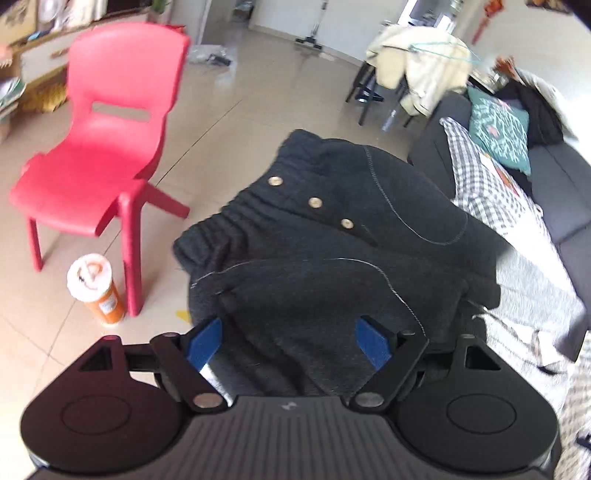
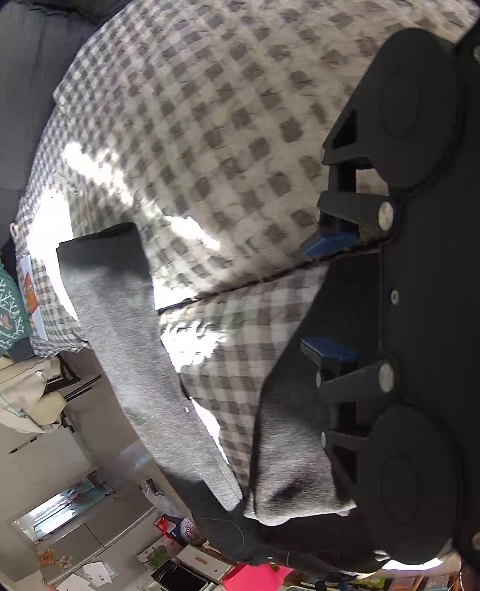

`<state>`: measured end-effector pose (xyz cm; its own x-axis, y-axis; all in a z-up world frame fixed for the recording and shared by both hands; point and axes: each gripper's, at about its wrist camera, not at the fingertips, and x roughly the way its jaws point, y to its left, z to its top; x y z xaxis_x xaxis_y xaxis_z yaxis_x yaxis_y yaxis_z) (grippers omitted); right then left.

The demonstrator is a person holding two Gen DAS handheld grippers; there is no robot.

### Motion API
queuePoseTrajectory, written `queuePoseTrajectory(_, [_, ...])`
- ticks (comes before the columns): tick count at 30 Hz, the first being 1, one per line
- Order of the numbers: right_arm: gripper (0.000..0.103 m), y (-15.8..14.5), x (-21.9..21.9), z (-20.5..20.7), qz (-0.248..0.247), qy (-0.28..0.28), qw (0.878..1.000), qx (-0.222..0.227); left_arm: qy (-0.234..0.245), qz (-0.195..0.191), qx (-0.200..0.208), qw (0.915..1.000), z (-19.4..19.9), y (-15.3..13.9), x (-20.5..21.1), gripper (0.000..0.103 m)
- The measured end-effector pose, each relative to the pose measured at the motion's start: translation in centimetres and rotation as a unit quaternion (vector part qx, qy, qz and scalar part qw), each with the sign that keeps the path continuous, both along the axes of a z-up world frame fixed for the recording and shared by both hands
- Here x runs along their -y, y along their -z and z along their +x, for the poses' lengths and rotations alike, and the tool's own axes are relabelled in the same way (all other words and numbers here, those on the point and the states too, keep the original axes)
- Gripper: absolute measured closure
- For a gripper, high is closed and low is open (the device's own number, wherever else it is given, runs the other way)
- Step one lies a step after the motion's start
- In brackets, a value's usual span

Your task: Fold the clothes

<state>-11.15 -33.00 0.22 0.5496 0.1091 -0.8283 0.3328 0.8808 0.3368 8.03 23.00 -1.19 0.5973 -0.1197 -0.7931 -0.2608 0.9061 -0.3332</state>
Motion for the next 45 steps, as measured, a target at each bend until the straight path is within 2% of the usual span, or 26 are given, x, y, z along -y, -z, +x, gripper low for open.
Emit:
queuePoseTrajectory(4, [0.047,1.3,0.8,-2.5,0.038,0.014,0.999,-0.029,-0.045,-0.064,-0.018,0.9968,-1.6,0.9,-3.2,0.023])
queuePoseTrajectory(8, [0.044,2.5,1.5,-4.1,0.100,0.031,0.993,-0.054,-0.068,-0.113,-0.005,0.9912,-1.8,1.6,-5.0,0.024])
queuePoseTrajectory(10, [0.044,3.2,1.5,-4.6,0.128,0.043,0.988,-0.068,-0.081,-0.145,-0.007,0.9861,-1.4,2.5,-5.5,0.029])
queuePoseTrajectory(13, [0.043,4.5,1.2,-5.0,0.152,0.071,0.983,-0.075,-0.092,-0.201,-0.009,0.9751,-0.7,4.1,-5.8,0.052])
queuePoseTrajectory(14, [0.043,4.9,1.2,-5.0,0.158,0.083,0.981,-0.075,-0.096,-0.212,-0.009,0.9725,-0.7,4.5,-5.7,0.065])
queuePoseTrajectory(15, [0.043,5.2,1.1,-5.0,0.160,0.093,0.980,-0.079,-0.100,-0.219,-0.008,0.9704,-0.7,4.7,-5.6,0.072])
queuePoseTrajectory(17, [0.043,5.9,0.8,-5.1,0.162,0.112,0.976,-0.089,-0.111,-0.215,-0.001,0.9704,-0.9,4.6,-5.0,0.079])
queuePoseTrajectory(21, [0.042,6.2,1.1,-5.9,0.160,0.143,0.972,-0.099,-0.117,-0.182,0.021,0.9761,-1.6,3.7,-3.9,0.087])
queuePoseTrajectory(27, [0.042,7.6,1.8,-7.0,0.226,0.185,0.951,-0.099,-0.127,-0.174,0.031,0.9761,-2.4,3.6,-3.7,0.090])
queuePoseTrajectory(29, [0.055,7.8,1.2,-7.1,0.227,0.194,0.951,-0.082,-0.129,-0.170,0.031,0.9764,-2.5,3.6,-3.7,0.090])
queuePoseTrajectory(30, [0.061,7.5,1.0,-7.3,0.215,0.198,0.954,-0.070,-0.131,-0.167,0.032,0.9767,-2.5,3.6,-3.5,0.090])
queuePoseTrajectory(31, [0.081,6.8,0.7,-7.3,0.204,0.196,0.958,-0.055,-0.133,-0.163,0.033,0.9770,-2.6,3.4,-3.4,0.091])
queuePoseTrajectory(32, [0.091,6.0,0.8,-7.6,0.192,0.196,0.961,-0.039,-0.134,-0.160,0.036,0.9773,-2.6,3.3,-3.3,0.091])
queuePoseTrajectory(35, [0.093,3.1,2.0,-8.8,0.180,0.202,0.963,0.020,-0.132,-0.157,0.051,0.9774,-3.6,2.1,-3.0,0.092])
queuePoseTrajectory(39, [0.094,-1.6,4.4,-10.8,0.166,0.207,0.962,0.069,-0.126,-0.165,0.064,0.9761,-5.8,0.3,-2.9,0.092])
queuePoseTrajectory(42, [0.094,-3.2,4.9,-11.7,0.143,0.195,0.968,0.062,-0.124,-0.190,0.061,0.9721,-7.8,-0.5,-3.0,0.092])
queuePoseTrajectory(45, [0.093,-4.3,5.1,-12.5,0.115,0.180,0.976,0.045,-0.117,-0.198,0.057,0.9715,-9.6,-0.6,-3.1,0.092])
